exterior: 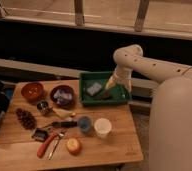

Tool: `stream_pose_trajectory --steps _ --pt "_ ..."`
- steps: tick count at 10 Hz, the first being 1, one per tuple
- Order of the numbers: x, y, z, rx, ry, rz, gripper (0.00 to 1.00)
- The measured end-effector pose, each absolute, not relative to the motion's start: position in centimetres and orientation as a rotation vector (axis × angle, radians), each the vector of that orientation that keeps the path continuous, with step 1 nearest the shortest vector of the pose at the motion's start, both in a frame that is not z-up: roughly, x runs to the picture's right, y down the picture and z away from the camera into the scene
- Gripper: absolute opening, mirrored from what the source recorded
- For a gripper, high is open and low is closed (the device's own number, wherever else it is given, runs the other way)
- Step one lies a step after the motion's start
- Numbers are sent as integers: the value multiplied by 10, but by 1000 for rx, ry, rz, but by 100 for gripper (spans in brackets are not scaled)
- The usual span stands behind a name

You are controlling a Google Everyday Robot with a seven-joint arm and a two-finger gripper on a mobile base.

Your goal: Place towel in red bowl

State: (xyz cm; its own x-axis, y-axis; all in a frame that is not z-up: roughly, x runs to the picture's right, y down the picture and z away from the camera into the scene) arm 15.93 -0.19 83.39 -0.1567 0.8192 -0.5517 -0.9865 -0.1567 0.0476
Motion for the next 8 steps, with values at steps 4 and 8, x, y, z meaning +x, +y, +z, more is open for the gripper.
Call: stream_pose_trajectory --steps 4,8 --pt "157 -2 834 -468 456 1666 80" --pt "107 -22 840 -485 328 1524 80"
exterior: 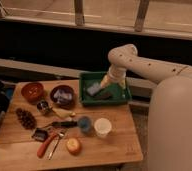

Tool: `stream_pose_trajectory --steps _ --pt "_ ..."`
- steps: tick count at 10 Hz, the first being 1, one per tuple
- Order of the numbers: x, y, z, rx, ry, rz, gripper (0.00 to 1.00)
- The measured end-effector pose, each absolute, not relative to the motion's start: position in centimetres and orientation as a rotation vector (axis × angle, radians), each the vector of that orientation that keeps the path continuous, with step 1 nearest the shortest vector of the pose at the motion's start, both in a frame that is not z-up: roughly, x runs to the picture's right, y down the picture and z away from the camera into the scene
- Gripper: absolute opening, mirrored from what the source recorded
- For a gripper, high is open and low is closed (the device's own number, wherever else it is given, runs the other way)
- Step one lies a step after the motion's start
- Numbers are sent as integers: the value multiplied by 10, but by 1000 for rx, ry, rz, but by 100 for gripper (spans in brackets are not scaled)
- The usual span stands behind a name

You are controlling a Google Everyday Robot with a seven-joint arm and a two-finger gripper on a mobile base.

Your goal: Place towel in red bowl

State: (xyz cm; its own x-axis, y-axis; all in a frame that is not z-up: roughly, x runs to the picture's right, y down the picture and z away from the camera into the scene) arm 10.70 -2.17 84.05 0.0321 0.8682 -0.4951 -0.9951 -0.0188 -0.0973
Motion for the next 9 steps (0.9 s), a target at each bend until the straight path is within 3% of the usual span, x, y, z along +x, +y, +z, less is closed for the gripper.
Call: stream_pose_trajectory --steps 6,9 --pt "-46 -49 823 -589 40 1249 80" --pt "-48 -51 821 -590 29 1241 80"
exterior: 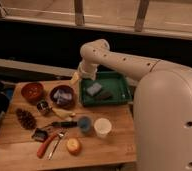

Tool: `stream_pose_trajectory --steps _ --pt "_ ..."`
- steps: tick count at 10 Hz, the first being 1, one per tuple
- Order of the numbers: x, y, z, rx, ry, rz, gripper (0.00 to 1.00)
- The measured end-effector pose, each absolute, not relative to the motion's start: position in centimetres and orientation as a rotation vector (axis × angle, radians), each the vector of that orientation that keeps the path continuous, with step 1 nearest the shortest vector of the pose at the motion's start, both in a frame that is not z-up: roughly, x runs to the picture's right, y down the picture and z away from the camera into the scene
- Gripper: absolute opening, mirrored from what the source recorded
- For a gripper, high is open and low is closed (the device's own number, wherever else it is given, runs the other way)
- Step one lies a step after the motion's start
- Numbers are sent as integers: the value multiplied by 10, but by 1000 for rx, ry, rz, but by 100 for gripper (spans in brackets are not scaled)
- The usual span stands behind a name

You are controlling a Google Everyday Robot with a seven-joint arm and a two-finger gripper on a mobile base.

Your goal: Place towel in red bowl

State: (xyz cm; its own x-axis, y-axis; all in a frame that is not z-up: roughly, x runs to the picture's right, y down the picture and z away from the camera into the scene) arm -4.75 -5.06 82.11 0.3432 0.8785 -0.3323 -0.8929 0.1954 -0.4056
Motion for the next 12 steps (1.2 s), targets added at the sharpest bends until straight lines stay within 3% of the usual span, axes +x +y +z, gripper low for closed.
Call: stream_pose_trajectory --steps 7,12 --pt "-129 -12 863 -671 -27 1160 80" --pt "-167 -4 871 -757 -84 1062 80"
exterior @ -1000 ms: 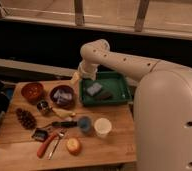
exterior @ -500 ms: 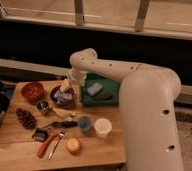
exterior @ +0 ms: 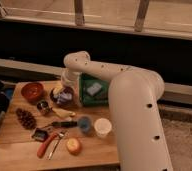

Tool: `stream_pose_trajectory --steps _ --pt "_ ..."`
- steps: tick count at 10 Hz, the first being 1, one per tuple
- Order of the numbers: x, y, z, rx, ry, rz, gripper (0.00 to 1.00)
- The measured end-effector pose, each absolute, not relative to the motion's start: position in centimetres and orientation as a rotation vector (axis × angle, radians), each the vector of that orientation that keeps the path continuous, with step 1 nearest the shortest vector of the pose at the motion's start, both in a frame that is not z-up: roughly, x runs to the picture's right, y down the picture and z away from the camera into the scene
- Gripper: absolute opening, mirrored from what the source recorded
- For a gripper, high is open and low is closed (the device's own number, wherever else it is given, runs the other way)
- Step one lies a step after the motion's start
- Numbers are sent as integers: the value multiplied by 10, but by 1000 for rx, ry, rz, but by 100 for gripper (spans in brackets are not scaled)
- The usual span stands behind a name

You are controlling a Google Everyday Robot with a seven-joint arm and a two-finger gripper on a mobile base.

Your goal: Place towel in red bowl

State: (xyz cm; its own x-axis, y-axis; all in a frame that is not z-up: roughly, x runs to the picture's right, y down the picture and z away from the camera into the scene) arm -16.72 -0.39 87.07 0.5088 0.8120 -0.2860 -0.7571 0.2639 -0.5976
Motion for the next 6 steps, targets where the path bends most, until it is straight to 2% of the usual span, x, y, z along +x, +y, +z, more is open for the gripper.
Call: stream_pose_trajectory --steps 6 --pt "-181 0 880 -784 -98 1022 80"
